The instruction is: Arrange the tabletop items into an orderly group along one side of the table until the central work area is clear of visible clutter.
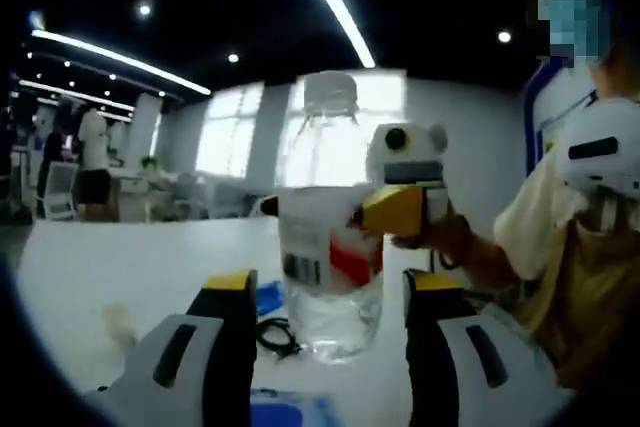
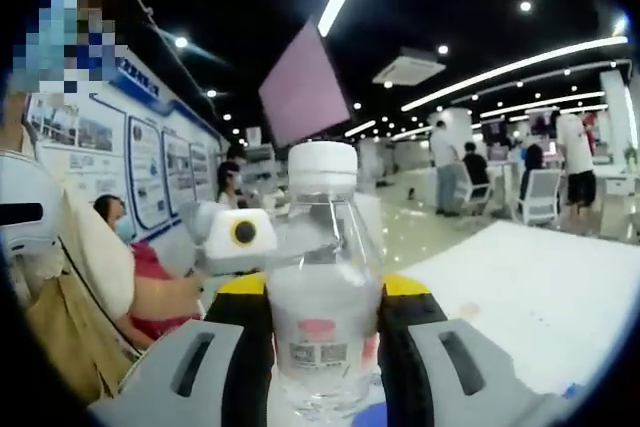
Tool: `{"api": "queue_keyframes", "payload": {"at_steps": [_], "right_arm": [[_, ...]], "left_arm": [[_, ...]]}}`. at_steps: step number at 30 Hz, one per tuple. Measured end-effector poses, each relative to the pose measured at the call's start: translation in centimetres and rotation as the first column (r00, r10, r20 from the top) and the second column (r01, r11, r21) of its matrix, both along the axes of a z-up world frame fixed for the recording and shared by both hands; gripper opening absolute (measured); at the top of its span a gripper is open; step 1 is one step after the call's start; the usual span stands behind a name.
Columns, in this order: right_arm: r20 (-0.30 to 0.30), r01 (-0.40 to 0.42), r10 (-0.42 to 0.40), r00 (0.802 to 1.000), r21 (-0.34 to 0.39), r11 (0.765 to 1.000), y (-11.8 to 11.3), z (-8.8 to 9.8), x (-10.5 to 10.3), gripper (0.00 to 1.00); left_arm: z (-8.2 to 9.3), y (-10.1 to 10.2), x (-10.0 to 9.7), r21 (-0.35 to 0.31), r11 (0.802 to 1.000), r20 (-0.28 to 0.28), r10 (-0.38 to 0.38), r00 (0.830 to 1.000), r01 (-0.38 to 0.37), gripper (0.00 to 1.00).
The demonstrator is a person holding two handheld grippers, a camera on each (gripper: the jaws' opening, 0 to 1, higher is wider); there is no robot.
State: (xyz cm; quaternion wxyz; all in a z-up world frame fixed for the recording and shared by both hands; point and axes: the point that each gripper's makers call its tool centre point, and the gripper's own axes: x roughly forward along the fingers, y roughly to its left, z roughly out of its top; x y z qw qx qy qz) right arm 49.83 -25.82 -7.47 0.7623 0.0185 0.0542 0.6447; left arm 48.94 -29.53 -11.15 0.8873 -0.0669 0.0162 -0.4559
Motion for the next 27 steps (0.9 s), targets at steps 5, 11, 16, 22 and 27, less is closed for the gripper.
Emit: {"api": "queue_keyframes", "payload": {"at_steps": [5, 11, 16, 22, 27], "right_arm": [[0.032, 0.065, -0.065, 0.997, -0.006, 0.998, 0.2, 0.0, 1.0, 0.39], [0.029, 0.112, -0.112, 0.993, 0.004, 0.994, 0.1, 0.0, 1.9, 0.39], [0.054, 0.175, -0.173, 0.983, -0.017, 0.984, -0.1, -0.6, 2.5, 0.39], [0.092, 0.198, -0.195, 0.977, -0.031, 0.98, 0.1, -1.0, 2.3, 0.39], [0.098, 0.196, -0.193, 0.976, -0.024, 0.98, 0.4, -1.0, 2.2, 0.39]], "left_arm": [[0.1, 0.5, 1.1, 0.004, 0.991, -0.002, 0.131, 0.991, -0.131, 0.58], [-0.4, 1.4, 2.4, 0.043, 0.963, -0.012, 0.267, 0.964, -0.266, 0.57], [-1.1, 1.8, 3.0, 0.088, 0.939, 0.003, 0.333, 0.943, -0.331, 0.58], [-1.4, 1.7, 3.2, 0.101, 0.916, 0.013, 0.39, 0.921, -0.389, 0.55], [-1.2, 1.3, 3.2, 0.098, 0.898, 0.022, 0.43, 0.903, -0.43, 0.53]]}}
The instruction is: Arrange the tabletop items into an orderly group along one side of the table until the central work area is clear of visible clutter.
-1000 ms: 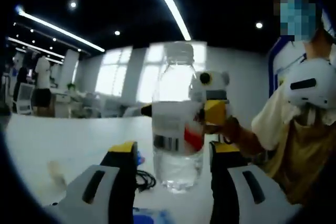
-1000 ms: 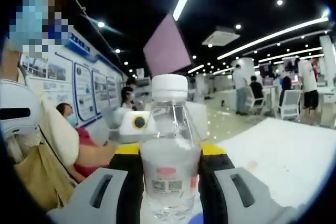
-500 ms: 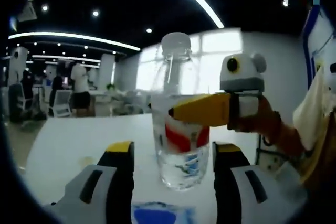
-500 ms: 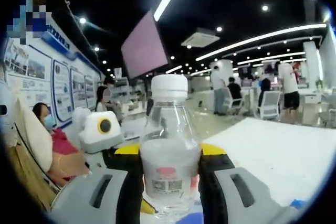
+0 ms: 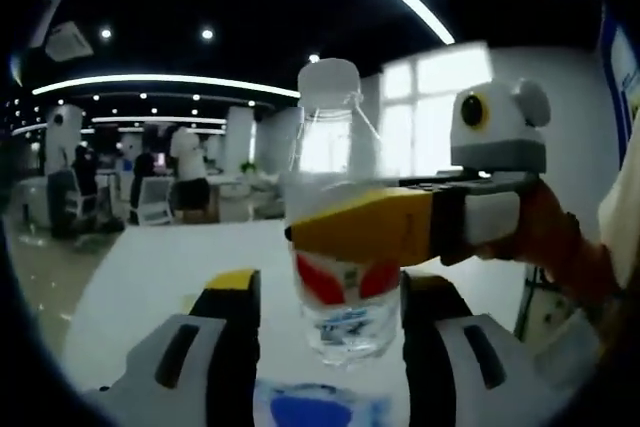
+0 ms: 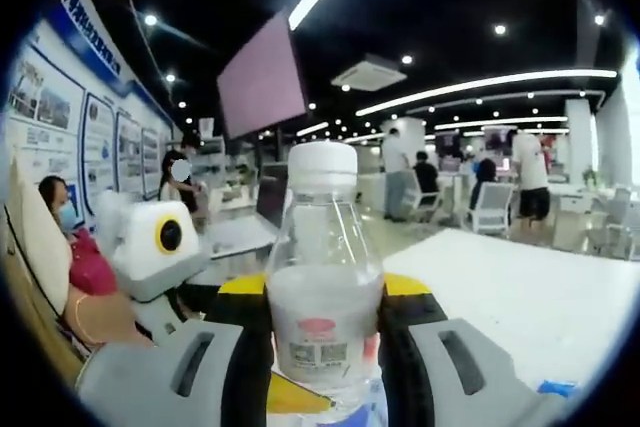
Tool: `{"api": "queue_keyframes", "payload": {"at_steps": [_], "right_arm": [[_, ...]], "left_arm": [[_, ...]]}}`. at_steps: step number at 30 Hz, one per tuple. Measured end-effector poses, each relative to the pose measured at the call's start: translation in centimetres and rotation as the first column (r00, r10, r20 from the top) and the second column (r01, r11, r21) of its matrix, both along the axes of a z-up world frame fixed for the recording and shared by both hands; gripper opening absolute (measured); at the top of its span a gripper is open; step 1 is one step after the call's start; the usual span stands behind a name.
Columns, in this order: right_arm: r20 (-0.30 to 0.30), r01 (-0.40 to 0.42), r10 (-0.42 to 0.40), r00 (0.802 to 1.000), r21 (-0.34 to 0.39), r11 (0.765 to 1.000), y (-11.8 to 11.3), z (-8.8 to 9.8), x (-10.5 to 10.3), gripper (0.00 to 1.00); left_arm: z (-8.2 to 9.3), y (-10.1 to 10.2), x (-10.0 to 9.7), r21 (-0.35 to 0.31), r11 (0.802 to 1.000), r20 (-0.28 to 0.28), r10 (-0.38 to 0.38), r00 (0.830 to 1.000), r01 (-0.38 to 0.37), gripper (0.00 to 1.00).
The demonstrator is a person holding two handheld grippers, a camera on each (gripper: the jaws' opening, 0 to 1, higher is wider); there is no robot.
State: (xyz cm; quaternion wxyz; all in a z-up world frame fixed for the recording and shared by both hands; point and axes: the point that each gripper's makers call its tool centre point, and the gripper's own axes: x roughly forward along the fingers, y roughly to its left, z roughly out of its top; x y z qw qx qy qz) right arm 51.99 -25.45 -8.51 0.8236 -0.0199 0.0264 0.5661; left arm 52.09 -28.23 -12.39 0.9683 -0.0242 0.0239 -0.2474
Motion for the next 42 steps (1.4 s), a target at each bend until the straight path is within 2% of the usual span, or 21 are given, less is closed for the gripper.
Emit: {"api": "queue_keyframes", "payload": {"at_steps": [10, 17, 23, 28, 30, 33, 34, 38, 42], "right_arm": [[0.001, -0.028, 0.028, 1.0, 0.009, 1.0, 0.6, 0.1, -0.8, 0.4], [-0.018, -0.031, 0.031, 0.999, 0.026, 0.999, 0.8, 0.2, -0.8, 0.41], [-0.04, -0.033, 0.034, 0.999, 0.031, 0.999, 1.1, 0.1, -0.9, 0.43], [-0.028, -0.036, 0.037, 0.999, 0.035, 0.999, 1.3, 0.3, -0.9, 0.44], [-0.054, -0.043, 0.046, 0.997, 0.056, 0.998, 1.5, 0.6, -1.0, 0.51], [-0.08, -0.035, 0.042, 0.996, 0.081, 0.996, 1.3, 1.0, -0.8, 0.72], [-0.08, -0.033, 0.04, 0.996, 0.084, 0.996, 1.1, 1.1, -0.7, 0.74], [-0.1, -0.011, 0.02, 0.995, 0.092, 0.996, 0.0, 1.2, -0.3, 0.75], [-0.104, 0.005, 0.005, 0.995, 0.092, 0.996, -1.1, 1.1, -0.2, 0.81]], "left_arm": [[0.5, -0.1, -0.2, 0.031, 0.997, 0.045, 0.071, 0.996, -0.072, 0.45], [0.7, 0.2, -0.2, 0.013, 0.994, 0.063, 0.106, 0.992, -0.107, 0.41], [0.7, 0.5, -0.3, -0.028, 0.993, 0.068, 0.121, 0.99, -0.119, 0.39], [0.8, 0.8, -0.3, -0.047, 0.992, 0.083, 0.122, 0.989, -0.118, 0.38], [1.0, 0.8, -0.2, -0.045, 0.992, 0.096, 0.121, 0.988, -0.117, 0.38], [1.2, 1.2, -0.2, -0.046, 0.992, 0.103, 0.124, 0.987, -0.12, 0.38], [1.2, 1.4, -0.1, -0.045, 0.992, 0.106, 0.126, 0.986, -0.122, 0.38], [1.3, 2.6, 0.3, -0.041, 0.989, 0.101, 0.143, 0.985, -0.14, 0.38], [1.6, 4.1, 0.8, -0.024, 0.986, 0.109, 0.166, 0.98, -0.164, 0.38]]}}
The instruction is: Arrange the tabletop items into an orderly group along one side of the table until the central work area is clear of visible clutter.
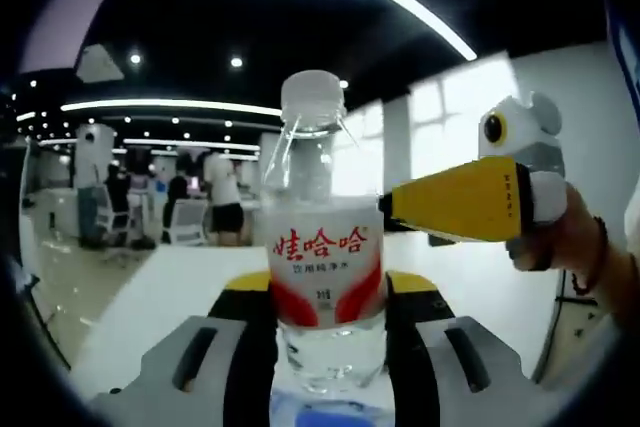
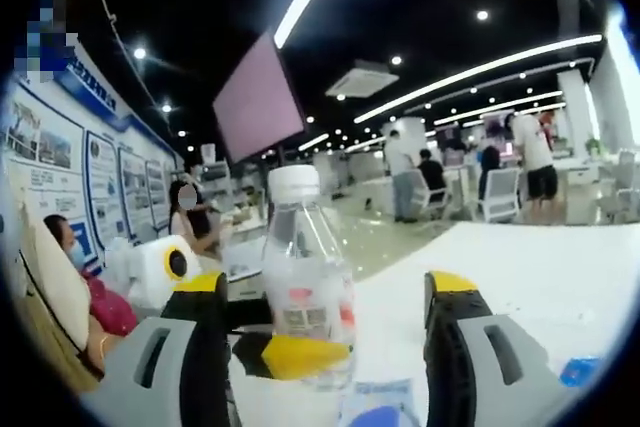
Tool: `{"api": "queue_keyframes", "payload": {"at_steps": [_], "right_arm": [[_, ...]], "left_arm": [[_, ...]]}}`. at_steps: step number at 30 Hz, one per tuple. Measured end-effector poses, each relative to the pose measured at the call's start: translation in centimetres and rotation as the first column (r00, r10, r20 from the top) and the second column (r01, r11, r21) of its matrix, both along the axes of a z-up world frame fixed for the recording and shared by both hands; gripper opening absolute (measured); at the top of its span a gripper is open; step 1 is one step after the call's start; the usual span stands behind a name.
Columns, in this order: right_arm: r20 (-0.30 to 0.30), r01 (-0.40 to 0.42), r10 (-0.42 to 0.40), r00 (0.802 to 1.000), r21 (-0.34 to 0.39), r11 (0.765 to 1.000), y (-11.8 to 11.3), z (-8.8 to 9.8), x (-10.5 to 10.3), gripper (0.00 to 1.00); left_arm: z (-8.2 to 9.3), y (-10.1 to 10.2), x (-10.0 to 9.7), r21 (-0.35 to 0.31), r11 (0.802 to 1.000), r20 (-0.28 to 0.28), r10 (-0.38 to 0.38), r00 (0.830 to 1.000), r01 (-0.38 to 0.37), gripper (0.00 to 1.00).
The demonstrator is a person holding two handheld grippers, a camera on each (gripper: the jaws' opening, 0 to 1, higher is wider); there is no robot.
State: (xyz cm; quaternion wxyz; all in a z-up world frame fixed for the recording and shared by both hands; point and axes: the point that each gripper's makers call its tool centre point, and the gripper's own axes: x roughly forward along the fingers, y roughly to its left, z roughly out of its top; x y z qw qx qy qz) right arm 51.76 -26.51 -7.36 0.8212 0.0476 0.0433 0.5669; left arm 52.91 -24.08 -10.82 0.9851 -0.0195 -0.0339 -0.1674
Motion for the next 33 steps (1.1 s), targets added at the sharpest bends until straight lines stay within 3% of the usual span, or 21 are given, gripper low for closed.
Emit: {"api": "queue_keyframes", "payload": {"at_steps": [5, 13, 23, 33], "right_arm": [[-0.017, 0.013, -0.013, 1.0, -0.012, 1.0, -1.0, -0.6, 0.2, 0.86], [-0.005, 0.052, -0.053, 0.999, -0.105, 0.993, -2.5, -2.9, 0.6, 0.96], [0.022, 0.095, -0.092, 0.996, -0.213, 0.972, -4.8, -6.4, 0.6, 0.99], [-0.025, 0.133, -0.144, 0.989, -0.248, 0.96, -6.3, -9.5, 1.6, 0.99]], "left_arm": [[0.6, 2.0, 0.7, 0.019, 0.999, 0.007, 0.042, 0.999, -0.042, 0.38], [0.8, 4.7, 1.4, 0.047, 0.994, 0.017, 0.101, 0.995, -0.102, 0.38], [-0.3, 8.2, 2.9, 0.074, 0.987, -0.006, 0.141, 0.99, -0.141, 0.38], [-2.0, 12.0, 6.3, 0.074, 0.982, -0.017, 0.175, 0.984, -0.173, 0.38]]}}
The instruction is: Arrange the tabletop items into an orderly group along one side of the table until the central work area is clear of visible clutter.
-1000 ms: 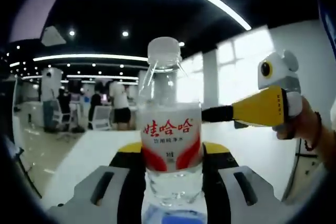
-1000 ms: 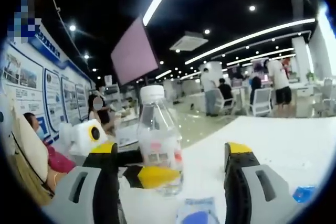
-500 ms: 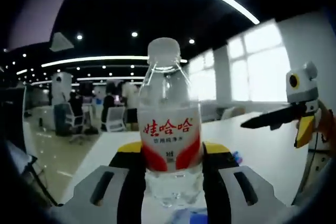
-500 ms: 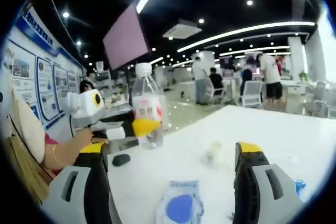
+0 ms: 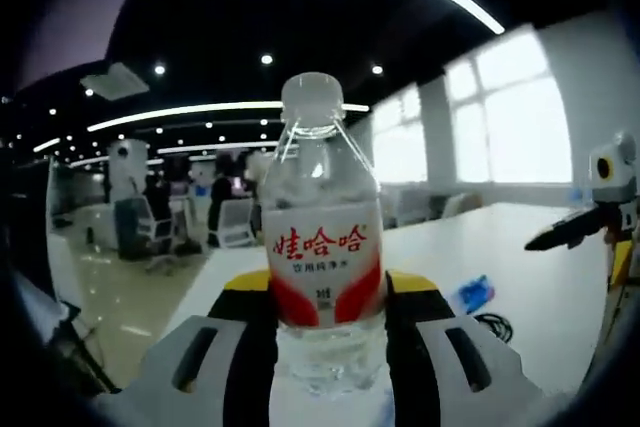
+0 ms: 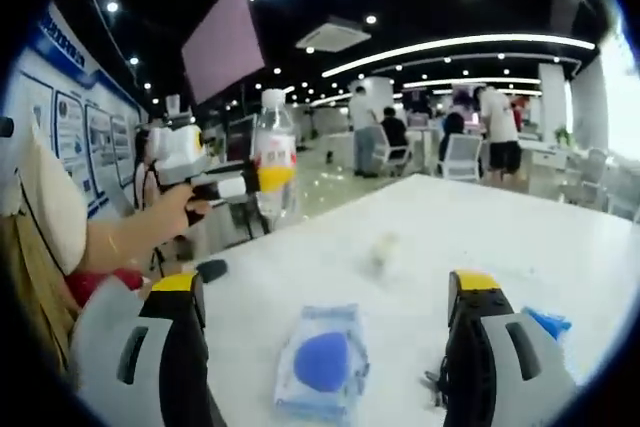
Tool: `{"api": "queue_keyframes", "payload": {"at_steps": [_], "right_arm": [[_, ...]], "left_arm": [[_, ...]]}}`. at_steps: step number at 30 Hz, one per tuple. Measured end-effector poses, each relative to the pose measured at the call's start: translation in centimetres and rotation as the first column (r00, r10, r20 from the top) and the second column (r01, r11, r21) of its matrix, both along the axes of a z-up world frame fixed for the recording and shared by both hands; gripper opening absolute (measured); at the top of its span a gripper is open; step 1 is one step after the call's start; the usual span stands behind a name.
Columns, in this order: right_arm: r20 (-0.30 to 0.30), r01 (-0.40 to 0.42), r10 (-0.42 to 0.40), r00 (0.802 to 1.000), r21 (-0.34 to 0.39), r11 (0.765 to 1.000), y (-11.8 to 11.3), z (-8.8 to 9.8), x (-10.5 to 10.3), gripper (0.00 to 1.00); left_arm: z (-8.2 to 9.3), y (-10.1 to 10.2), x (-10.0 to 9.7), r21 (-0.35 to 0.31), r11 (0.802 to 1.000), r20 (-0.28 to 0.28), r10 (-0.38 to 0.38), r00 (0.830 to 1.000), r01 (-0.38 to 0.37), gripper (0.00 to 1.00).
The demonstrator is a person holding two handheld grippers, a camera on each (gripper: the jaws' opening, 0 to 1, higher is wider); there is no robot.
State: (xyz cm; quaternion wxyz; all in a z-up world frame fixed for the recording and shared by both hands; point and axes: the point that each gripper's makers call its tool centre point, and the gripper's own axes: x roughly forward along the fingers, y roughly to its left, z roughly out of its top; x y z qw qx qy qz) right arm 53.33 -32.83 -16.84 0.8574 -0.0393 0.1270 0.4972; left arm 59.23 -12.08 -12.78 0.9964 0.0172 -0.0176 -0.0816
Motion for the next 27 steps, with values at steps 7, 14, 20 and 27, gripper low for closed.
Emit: {"api": "queue_keyframes", "payload": {"at_steps": [7, 14, 20, 27], "right_arm": [[-0.022, 0.007, -0.009, 1.0, -0.1, 0.995, -1.3, -2.7, 0.8, 1.0], [-0.087, 0.04, -0.055, 0.995, -0.165, 0.985, -3.6, -5.9, 1.1, 1.0], [-0.13, 0.08, -0.103, 0.986, -0.172, 0.982, -5.0, -7.7, 1.9, 1.0], [-0.161, 0.09, -0.123, 0.979, -0.199, 0.976, -5.0, -9.4, 2.4, 1.0]], "left_arm": [[-1.2, 2.5, 3.0, 0.007, 0.999, 0.004, 0.041, 0.999, -0.041, 0.38], [-3.2, 3.8, 6.3, 0.01, 0.999, 0.0, 0.051, 0.999, -0.051, 0.38], [-5.7, 4.6, 9.0, 0.017, 0.998, -0.018, 0.059, 0.998, -0.058, 0.38], [-8.4, 5.0, 11.2, 0.015, 0.998, -0.02, 0.056, 0.998, -0.056, 0.38]]}}
